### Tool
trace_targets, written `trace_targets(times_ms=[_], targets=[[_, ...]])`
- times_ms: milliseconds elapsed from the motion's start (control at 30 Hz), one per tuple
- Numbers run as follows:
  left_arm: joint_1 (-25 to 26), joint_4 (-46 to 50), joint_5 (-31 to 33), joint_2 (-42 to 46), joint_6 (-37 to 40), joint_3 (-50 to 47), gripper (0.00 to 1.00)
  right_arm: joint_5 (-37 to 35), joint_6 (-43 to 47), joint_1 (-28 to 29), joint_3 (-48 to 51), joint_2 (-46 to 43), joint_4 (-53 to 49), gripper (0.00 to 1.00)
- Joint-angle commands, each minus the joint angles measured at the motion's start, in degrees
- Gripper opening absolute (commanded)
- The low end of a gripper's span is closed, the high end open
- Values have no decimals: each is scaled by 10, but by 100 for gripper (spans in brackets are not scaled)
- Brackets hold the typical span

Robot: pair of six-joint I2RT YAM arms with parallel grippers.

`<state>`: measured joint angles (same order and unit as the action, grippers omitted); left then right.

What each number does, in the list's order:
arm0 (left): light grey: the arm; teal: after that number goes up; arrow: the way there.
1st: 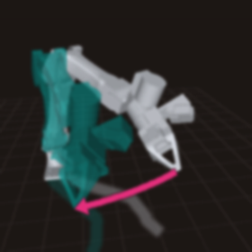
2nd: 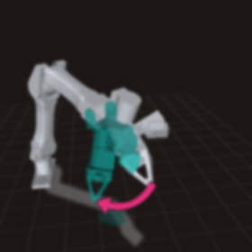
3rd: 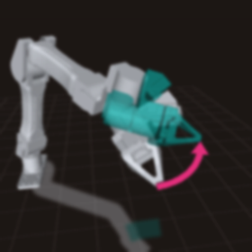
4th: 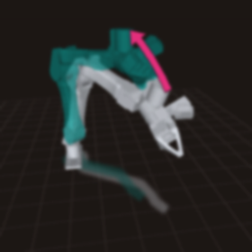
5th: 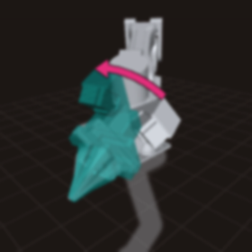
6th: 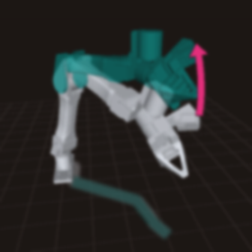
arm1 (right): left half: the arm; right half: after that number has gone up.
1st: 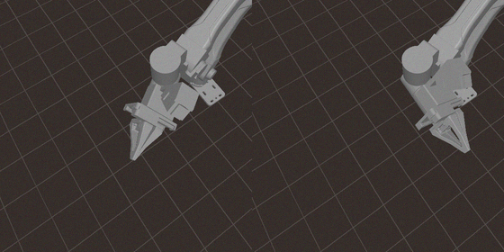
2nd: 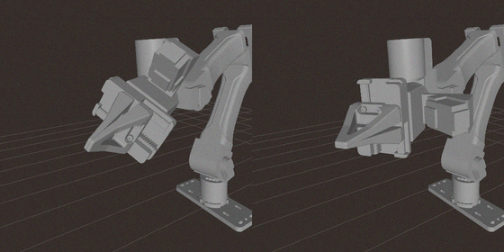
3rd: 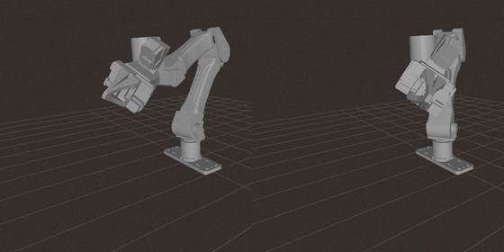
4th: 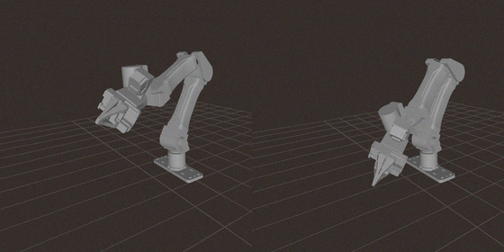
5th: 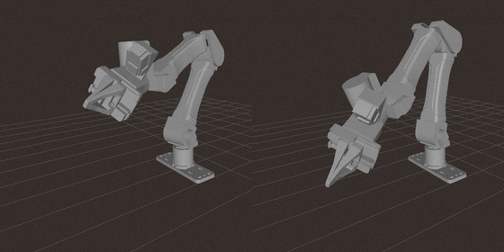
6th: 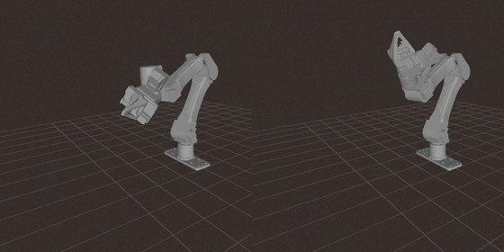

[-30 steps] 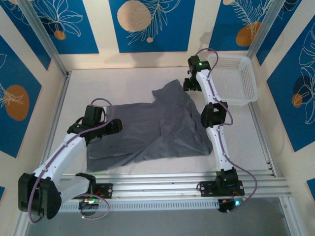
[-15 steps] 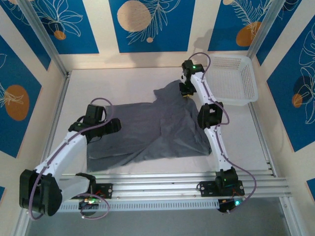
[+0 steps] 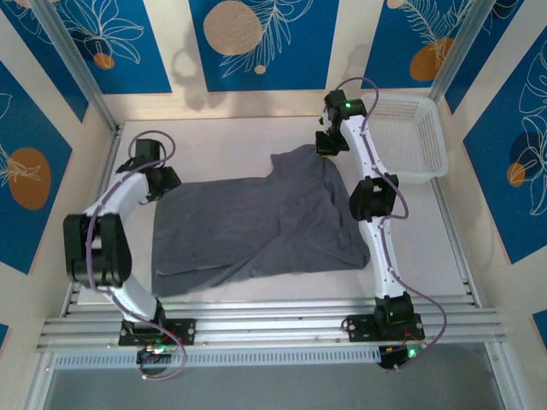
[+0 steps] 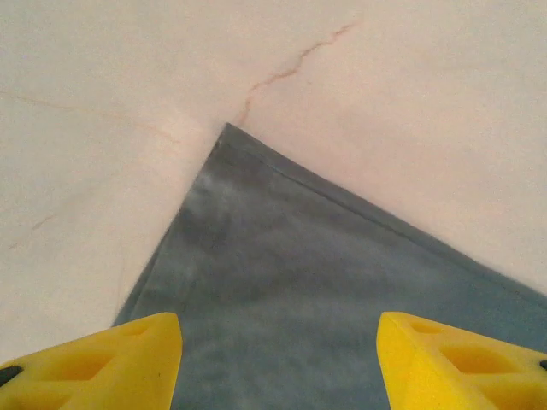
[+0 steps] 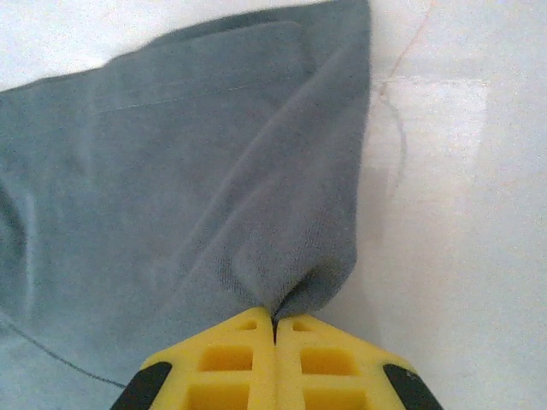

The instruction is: Fold the inside-out t-shirt

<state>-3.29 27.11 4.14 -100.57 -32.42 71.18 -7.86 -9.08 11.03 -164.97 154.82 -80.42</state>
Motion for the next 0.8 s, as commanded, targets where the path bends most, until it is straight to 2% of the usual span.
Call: trace_targets(times_ms=[0, 100, 267, 467, 600, 700, 767], targets=[[-29, 16, -59, -67, 23, 74, 62, 37, 2, 0, 12, -16, -17, 0], [-34, 44, -31, -116, 43, 131, 62, 50, 0, -9, 14, -19, -19, 0], [-47, 60, -48, -184, 48, 182, 64, 63, -1, -14, 14, -20, -19, 0], [-47, 67, -57, -214, 45, 186, 64, 64, -2, -18, 20, -22, -19, 0], [-47, 87, -36, -222, 34, 188, 64, 70, -2, -21, 23, -25, -19, 0], [-47, 77, -61, -230, 39, 191, 57, 68, -2, -20, 28, -26, -20, 0], [-47, 74, -82, -237, 40, 197, 44, 66, -2, -21, 30, -26, -20, 0]])
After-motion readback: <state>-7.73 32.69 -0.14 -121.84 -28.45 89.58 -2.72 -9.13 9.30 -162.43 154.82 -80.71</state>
